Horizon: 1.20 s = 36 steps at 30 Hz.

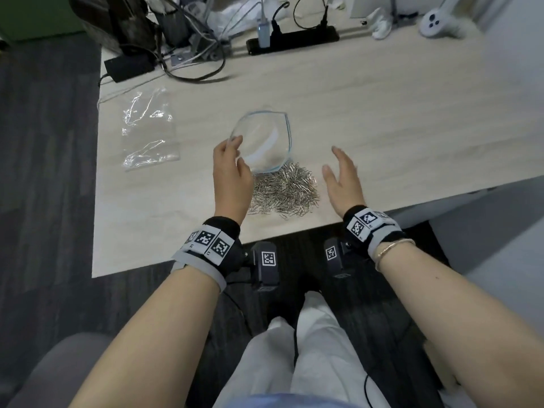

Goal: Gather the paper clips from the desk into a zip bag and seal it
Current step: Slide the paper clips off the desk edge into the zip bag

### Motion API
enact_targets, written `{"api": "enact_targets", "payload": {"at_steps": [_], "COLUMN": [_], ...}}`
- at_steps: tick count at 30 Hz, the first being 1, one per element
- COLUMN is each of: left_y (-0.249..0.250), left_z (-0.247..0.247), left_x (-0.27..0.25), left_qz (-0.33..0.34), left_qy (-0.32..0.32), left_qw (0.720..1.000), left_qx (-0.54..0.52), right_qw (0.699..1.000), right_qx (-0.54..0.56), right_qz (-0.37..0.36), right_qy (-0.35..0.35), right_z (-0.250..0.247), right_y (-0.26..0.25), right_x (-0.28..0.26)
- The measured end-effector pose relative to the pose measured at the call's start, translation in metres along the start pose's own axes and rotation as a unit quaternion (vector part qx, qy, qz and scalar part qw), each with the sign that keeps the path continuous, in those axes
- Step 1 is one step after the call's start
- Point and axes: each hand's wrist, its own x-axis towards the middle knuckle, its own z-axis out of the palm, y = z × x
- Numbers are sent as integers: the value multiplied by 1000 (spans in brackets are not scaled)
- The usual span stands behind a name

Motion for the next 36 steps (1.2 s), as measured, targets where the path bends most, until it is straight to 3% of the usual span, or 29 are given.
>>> {"api": "enact_targets", "payload": {"at_steps": [4, 7, 9, 13, 17, 22, 26, 31, 36], "left_y": [32, 56, 72, 98, 116, 141, 148, 146, 120], "left_z": [19, 36, 49, 76, 104, 139, 157, 167, 164], "left_x": [3, 4, 2, -11, -28, -52, -61, -75, -94], "left_qz": [32, 54, 65, 78, 79, 56, -8, -20, -133], "left_qy": [-21, -45, -74, -136, -224, -356, -437, -504, -603], "left_qw": [999, 997, 995, 987, 971, 932, 892, 828, 757], "left_qx": [-20, -23, -26, -34, -25, 25, 115, 245, 212], "right_qw": [988, 977, 974, 969, 967, 943, 919, 890, 883], "right_qx": [72, 14, -48, -215, -242, -296, -328, -361, -332], "right_qz": [-84, -164, -168, -58, 53, 152, 215, 240, 273], "right_qy": [105, 134, 143, 111, 53, 15, -47, -143, -189], "right_z": [-37, -59, -72, -101, -139, -181, -203, -199, -182], "right_y": [-49, -66, -67, -51, -32, -14, -1, 8, 28], "right_x": [-2, -7, -8, -11, -23, -39, -45, -54, -62]}}
